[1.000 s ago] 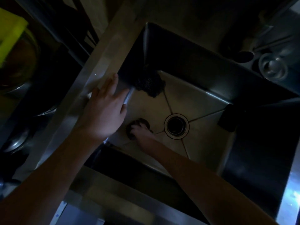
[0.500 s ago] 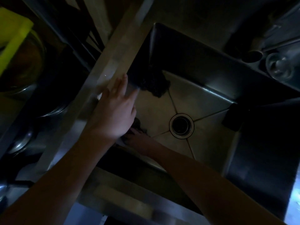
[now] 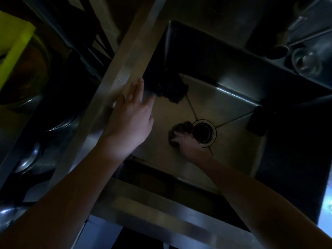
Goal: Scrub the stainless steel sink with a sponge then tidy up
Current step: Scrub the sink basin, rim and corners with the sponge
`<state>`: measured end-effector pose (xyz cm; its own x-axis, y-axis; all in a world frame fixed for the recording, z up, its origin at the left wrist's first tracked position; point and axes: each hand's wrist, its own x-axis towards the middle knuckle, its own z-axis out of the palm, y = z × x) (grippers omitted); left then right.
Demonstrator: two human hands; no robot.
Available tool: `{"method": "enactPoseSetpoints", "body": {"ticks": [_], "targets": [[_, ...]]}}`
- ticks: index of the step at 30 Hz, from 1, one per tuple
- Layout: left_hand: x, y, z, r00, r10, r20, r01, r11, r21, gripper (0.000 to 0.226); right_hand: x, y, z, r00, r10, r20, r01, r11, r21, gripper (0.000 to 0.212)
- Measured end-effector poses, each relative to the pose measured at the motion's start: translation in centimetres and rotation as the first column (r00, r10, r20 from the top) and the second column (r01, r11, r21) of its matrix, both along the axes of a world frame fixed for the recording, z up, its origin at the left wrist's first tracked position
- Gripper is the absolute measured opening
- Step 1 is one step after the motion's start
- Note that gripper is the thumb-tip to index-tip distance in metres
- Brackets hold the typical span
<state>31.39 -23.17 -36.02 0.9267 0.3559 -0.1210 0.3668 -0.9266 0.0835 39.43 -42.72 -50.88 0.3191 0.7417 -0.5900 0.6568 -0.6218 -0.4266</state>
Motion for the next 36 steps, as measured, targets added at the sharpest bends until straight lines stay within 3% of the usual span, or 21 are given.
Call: {"method": "enactPoseSetpoints", "body": {"ticks": [3, 5, 8, 14, 16, 19, 20, 22, 26, 28, 31, 36], "targets": [[0.0, 0.1, 0.0, 1.000, -0.008, 0.015, 0.008, 1.000, -0.021, 0.053, -3.9, 0.0, -0.4, 0.951, 0.291, -0.104, -0.280, 0.953, 0.112, 0.037], [0.0, 0.2, 0.0, 0.999, -0.009, 0.035, 0.011, 0.999, -0.047, 0.053, -5.8, -0.2, -0.8, 0.869, 0.484, -0.102, -0.480, 0.875, 0.067, 0.039], [-0.4, 0.4, -0.2, 0.999, -0.024, 0.049, 0.027, 0.997, -0.066, 0.053, -6.0, -1.4, -1.5, 0.806, 0.591, -0.033, -0.591, 0.807, 0.008, 0.042], [-2.5, 0.1, -0.5, 0.999, -0.042, 0.031, 0.044, 0.995, -0.084, 0.062, -1.4, -7.5, 0.0, 0.859, 0.484, -0.164, -0.482, 0.874, 0.053, 0.043], [-3.1, -0.3, -0.1, 0.998, -0.040, 0.041, 0.043, 0.996, -0.079, 0.056, 0.9, -9.6, 1.2, 0.924, 0.335, -0.185, -0.329, 0.942, 0.063, 0.030], [-3.9, -1.1, 0.7, 0.995, -0.036, 0.089, 0.047, 0.991, -0.125, 0.049, 3.3, -11.4, 2.3, 0.993, 0.023, -0.119, -0.003, 0.987, 0.160, 0.057], [-4.2, -1.3, 0.9, 0.994, -0.027, 0.104, 0.042, 0.987, -0.152, 0.047, 3.7, -11.4, 2.5, 0.992, -0.026, -0.127, 0.042, 0.991, 0.125, 0.050], [-4.8, -2.0, 1.3, 0.993, -0.004, 0.119, 0.026, 0.982, -0.185, 0.044, 3.6, -10.9, 2.1, 0.991, 0.035, -0.127, -0.033, 0.999, 0.011, 0.027], [-6.2, -4.5, 1.8, 0.993, 0.024, 0.117, 0.006, 0.969, -0.246, 0.041, 1.2, -10.4, 1.3, 0.979, 0.185, -0.084, -0.188, 0.982, -0.030, 0.046], [-6.7, -5.9, 1.8, 0.991, 0.001, 0.134, 0.036, 0.961, -0.273, 0.041, -1.2, -10.1, 1.3, 0.941, 0.306, -0.147, -0.311, 0.950, -0.016, 0.042], [-7.8, -7.7, 1.4, 0.993, -0.033, 0.116, 0.069, 0.946, -0.315, 0.043, -3.8, -9.9, 1.2, 0.907, 0.352, -0.230, -0.356, 0.934, 0.027, 0.034], [-9.5, -10.4, 1.1, 1.000, -0.017, -0.002, 0.015, 0.919, -0.393, 0.047, -1.9, -11.3, 1.2, 0.817, 0.564, -0.119, -0.554, 0.825, 0.109, 0.039]]}}
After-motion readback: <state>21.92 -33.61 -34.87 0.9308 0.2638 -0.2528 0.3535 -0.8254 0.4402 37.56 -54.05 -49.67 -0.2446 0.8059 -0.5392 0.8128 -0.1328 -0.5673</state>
